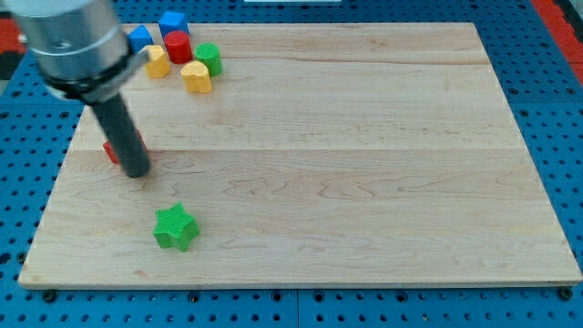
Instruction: Slide the green star bit a up
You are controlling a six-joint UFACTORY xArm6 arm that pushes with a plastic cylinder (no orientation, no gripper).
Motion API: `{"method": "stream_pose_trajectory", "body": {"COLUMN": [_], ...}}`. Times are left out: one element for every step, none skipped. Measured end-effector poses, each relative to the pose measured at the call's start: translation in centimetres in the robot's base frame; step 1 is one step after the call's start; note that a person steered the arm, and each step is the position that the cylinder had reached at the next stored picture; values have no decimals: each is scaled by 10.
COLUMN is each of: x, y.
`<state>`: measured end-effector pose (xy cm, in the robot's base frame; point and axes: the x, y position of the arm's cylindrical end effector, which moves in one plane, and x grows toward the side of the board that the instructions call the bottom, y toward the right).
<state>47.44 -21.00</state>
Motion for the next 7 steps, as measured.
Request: {"method": "stream_pose_trajectory", "body": {"x": [-24,-85,-129,-77,-1,86,133], "y": [-35,-33,12,104,173,143,88]}}
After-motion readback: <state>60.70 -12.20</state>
